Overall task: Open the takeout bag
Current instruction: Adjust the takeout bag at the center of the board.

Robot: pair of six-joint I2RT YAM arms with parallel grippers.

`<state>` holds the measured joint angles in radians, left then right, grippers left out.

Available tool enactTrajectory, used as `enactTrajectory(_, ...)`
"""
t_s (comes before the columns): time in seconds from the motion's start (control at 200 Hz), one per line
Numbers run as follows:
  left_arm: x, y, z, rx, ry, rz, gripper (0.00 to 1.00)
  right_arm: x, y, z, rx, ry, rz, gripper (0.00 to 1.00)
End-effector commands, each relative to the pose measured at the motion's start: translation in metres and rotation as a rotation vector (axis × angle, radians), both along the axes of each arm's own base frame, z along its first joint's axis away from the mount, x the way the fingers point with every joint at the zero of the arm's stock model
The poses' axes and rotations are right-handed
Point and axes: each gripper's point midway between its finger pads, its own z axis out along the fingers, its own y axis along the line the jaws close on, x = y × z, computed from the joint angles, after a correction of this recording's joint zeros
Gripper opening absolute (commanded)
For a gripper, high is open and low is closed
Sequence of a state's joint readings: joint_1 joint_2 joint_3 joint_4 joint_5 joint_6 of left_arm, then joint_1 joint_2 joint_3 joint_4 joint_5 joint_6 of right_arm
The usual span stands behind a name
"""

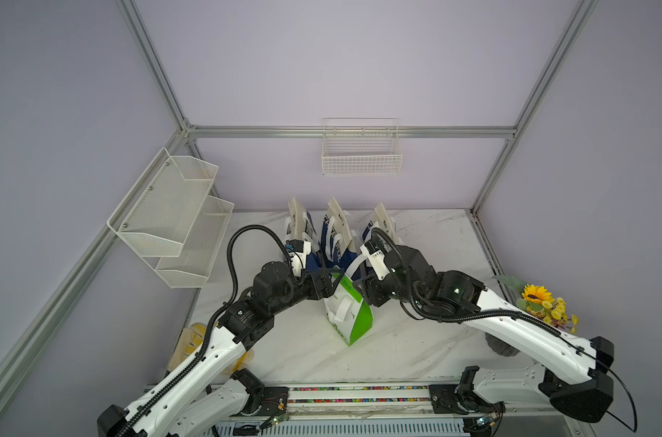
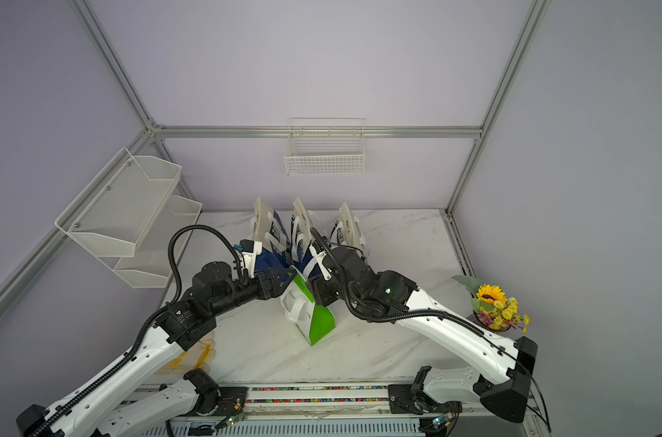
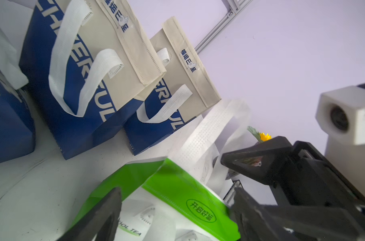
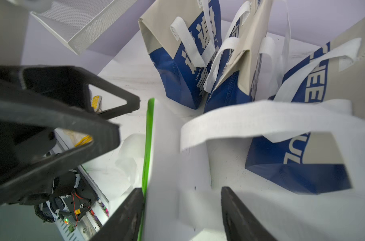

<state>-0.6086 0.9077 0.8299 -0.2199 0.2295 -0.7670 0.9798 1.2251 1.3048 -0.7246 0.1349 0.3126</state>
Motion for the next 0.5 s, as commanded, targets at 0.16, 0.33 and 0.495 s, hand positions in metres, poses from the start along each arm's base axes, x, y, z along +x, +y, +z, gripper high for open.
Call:
enactTrajectory(0.16,0.009,-0.014,0.007,-0.034,-0.045,-0.043,0.84,-0.021,-0.016,-0.005,0.054,-0.019,-0.174,0.74)
enactTrajectory(0.33,0.012,-0.011,-0.002,-0.018,-0.031,-0.022,0.83,-0.036,-0.003,-0.023,0.152,0.035,-0.157,0.69)
enactTrajectory(0.495,0.015,-0.005,-0.005,-0.006,-0.029,0.013,0.83,-0.033,0.028,-0.041,0.217,0.075,-0.128,0.46)
